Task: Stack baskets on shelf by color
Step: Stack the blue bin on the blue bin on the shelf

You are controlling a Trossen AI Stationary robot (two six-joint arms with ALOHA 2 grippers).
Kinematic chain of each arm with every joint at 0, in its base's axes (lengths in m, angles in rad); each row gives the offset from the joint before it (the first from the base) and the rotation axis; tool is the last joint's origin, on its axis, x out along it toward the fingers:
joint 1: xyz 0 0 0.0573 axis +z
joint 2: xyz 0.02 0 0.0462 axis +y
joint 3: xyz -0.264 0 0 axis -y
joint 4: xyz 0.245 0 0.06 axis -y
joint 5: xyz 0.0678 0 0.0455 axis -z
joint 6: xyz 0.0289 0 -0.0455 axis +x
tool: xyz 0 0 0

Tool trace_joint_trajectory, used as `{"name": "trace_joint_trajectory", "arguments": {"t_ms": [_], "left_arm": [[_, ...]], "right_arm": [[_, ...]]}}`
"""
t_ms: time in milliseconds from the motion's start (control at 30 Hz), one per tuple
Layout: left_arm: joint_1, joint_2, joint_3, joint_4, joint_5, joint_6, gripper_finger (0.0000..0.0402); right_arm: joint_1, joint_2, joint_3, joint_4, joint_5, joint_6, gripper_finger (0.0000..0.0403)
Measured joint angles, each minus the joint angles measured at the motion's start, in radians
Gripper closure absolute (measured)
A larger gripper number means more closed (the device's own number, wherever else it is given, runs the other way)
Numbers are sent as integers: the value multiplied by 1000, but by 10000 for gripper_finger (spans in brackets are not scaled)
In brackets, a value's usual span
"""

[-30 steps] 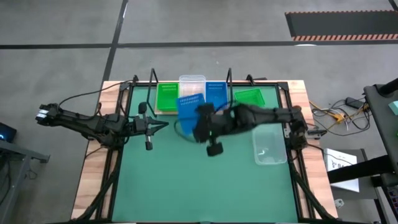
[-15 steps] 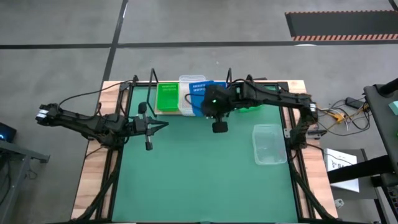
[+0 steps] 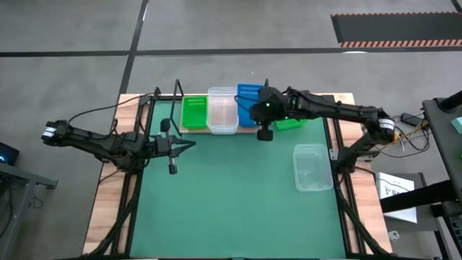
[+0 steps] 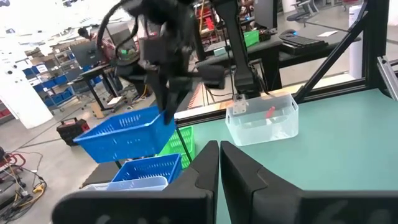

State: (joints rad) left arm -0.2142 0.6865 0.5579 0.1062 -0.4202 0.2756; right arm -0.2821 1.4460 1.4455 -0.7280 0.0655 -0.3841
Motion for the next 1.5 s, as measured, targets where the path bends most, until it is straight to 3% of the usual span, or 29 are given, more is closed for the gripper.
{"name": "trace_joint_trajectory", "arguments": {"t_ms": [233,933,1300,1500], "left_arm": [[0,0,0,11,0,0,402],[0,5,0,18,0,20,402],[0,5,0,21,0,21,402],[0,5,0,22,0,21,402]], "right_arm": [[-102,20,-84,49,-72,-6,394],[-114,119,-124,113,-74,-8,393],[-113,118,-122,100,-73,26,330],[-110,115,-53,-1,-73,50,301]]}}
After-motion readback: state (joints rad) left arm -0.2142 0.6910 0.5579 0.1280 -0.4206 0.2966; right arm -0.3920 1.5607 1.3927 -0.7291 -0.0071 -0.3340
